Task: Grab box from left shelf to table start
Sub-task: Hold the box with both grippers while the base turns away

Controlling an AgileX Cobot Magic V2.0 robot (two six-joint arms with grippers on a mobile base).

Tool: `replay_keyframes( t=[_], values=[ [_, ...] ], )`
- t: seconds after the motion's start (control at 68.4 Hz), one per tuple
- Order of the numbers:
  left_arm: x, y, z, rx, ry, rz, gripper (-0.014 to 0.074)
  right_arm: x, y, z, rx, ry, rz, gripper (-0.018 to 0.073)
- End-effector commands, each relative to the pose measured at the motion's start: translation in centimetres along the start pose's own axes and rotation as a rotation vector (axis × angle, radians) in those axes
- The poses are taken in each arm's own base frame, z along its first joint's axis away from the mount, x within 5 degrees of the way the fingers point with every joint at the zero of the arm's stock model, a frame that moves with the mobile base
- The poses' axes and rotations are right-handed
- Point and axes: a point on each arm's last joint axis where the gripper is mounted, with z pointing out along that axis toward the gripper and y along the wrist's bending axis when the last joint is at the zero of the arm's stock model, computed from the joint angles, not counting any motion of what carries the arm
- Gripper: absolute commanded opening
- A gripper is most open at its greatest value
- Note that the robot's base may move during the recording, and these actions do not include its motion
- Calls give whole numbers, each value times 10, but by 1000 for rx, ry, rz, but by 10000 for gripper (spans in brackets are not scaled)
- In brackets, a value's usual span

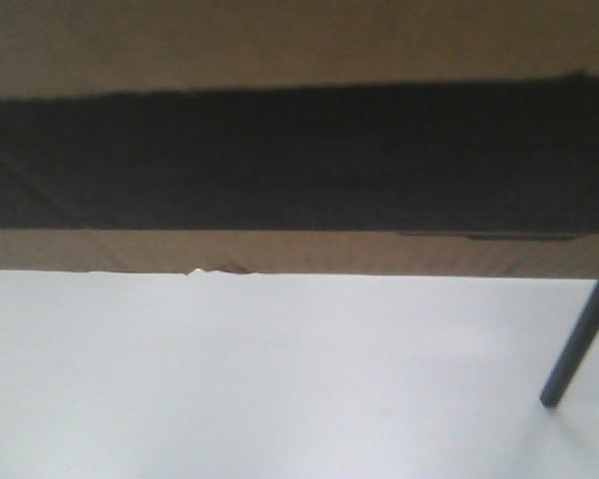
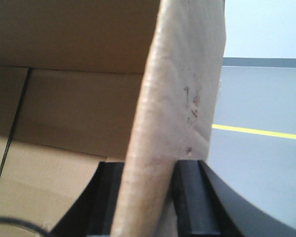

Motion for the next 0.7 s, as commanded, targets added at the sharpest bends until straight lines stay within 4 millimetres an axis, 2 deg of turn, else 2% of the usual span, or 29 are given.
replay_keyframes(
  t=[0.0,0.687],
  values=[
    [-23,-6,-11,86,-209,-41,-92,-20,-4,-1,59,-154,-41,58],
    [-23,-6,-11,86,-209,-41,-92,-20,-4,-1,59,-154,-41,58]
  ],
)
